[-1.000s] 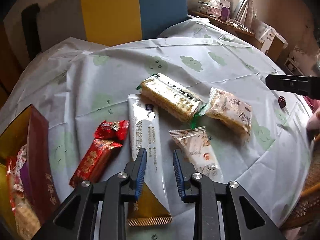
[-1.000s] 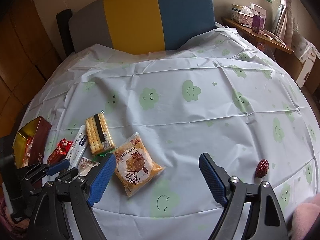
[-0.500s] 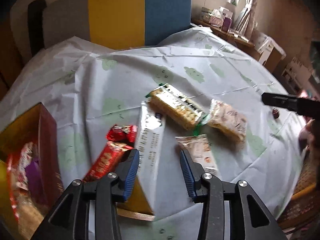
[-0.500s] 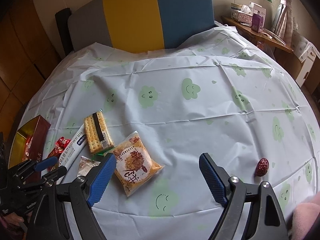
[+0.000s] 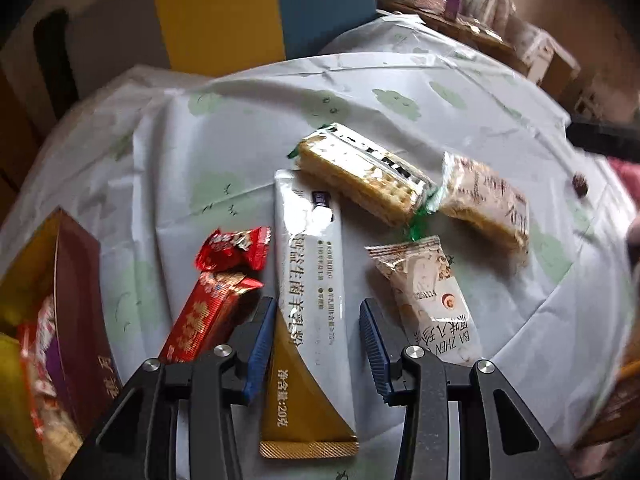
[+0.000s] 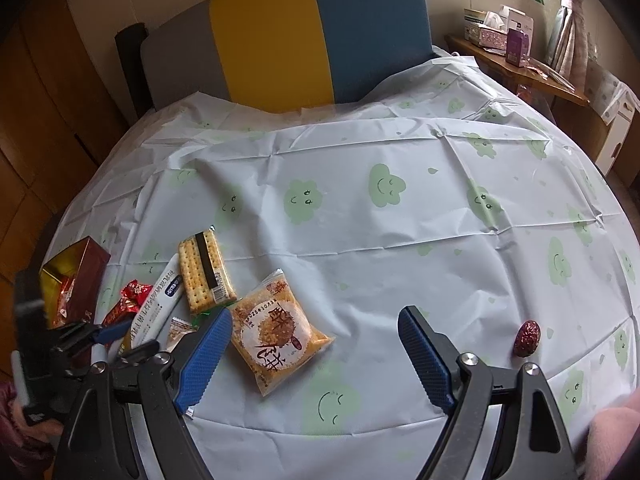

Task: Organize snacks
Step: 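Grasp the white stick packet with the left gripper, then grasp the round pastry bag with the right gripper while the left gripper holds the white stick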

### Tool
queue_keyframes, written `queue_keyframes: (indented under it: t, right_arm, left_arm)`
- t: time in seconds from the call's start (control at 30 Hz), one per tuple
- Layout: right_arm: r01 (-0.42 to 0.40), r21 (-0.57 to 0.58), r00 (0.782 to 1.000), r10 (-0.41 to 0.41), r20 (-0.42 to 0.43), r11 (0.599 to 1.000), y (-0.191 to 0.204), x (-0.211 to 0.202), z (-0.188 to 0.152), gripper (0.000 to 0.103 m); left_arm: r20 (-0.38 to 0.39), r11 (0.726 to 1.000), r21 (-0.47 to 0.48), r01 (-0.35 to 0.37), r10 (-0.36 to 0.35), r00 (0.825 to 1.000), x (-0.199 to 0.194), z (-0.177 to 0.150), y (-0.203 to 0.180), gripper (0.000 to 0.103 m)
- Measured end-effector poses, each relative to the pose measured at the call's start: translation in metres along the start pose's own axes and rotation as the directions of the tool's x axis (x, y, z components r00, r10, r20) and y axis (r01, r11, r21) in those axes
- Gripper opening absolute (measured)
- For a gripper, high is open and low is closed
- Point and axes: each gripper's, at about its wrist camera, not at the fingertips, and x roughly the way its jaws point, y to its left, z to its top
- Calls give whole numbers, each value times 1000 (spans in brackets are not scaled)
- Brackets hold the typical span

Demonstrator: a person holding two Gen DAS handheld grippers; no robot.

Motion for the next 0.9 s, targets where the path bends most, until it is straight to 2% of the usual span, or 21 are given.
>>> queue_keyframes:
  t: [0.03,0.17,0.3,0.53,0.63,0.7,0.8,0.9]
  right_arm:
    - [0,9,1000,0,-1,1000,-2,0,0,86]
    - [6,20,1000,-6,-4,1000,-5,2,1,86]
    - [11,13,1000,-11,-14,1000,-5,4,-1,86]
    - [5,-44,999,-7,-52,999,6,12,-5,83]
    - [-4,-68,998,0,-68,998,11,16,-8,77]
    - [-8,-67,997,3,-73,998,13,18,-9,68]
    - [-31,-37,996,28,-83,999,10,20,-9,65]
    - [-63,-61,994,58,-92,996,18,21,-11,65]
  left_arm:
    - [9,1000,7,1,-1,1000,-1,-1,-3,30]
    - [35,1000,-7,-24,24,999,-9,-13,-5,24]
    - [63,999,-35,-33,35,997,-23,-40,-8,23]
    - [123,994,-75,-85,93,988,-48,-91,-14,27]
    - [151,993,-62,-97,105,983,-49,-98,-16,27]
    - [159,993,-73,-88,98,982,-48,-100,-16,27]
    - [190,994,-78,-75,89,978,-50,-107,-14,27]
    - [212,994,-86,-73,90,973,-49,-108,-14,27]
